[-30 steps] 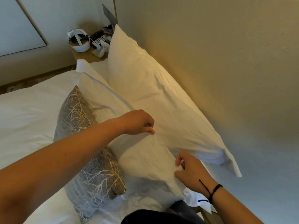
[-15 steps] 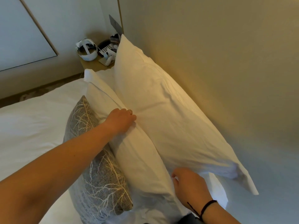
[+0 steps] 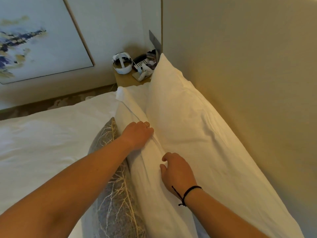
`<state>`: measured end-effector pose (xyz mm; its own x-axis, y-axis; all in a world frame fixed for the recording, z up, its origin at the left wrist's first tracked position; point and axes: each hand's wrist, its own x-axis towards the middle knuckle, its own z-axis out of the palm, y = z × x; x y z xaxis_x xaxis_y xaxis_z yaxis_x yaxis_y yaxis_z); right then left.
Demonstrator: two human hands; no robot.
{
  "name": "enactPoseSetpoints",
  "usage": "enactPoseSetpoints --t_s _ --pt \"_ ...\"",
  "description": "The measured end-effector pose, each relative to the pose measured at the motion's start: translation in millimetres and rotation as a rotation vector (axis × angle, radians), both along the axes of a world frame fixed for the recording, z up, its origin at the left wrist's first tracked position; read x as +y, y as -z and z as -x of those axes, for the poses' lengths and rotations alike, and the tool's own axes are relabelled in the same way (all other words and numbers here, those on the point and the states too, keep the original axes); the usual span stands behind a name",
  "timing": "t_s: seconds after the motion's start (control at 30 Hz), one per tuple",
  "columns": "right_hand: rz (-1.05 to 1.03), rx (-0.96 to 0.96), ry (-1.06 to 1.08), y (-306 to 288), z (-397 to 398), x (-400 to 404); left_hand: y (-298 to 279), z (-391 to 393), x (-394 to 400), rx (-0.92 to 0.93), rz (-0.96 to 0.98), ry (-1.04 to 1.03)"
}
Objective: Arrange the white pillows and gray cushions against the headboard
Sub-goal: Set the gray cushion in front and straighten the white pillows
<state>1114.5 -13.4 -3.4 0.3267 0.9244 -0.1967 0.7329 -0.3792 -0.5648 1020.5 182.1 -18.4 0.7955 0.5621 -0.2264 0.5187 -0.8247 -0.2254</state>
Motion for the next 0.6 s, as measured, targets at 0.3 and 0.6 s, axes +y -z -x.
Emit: enactPoseSetpoints --t_s 0.3,0.6 --pt "0.122 0.206 -0.058 14.2 -14.7 120.0 7.6 2.1 89.7 -0.063 -0.045 -0.141" --pt "0.179 0.383 0.000 28.1 -17.1 142.2 -10.7 -19.5 190.0 -0.014 -0.059 -0.227"
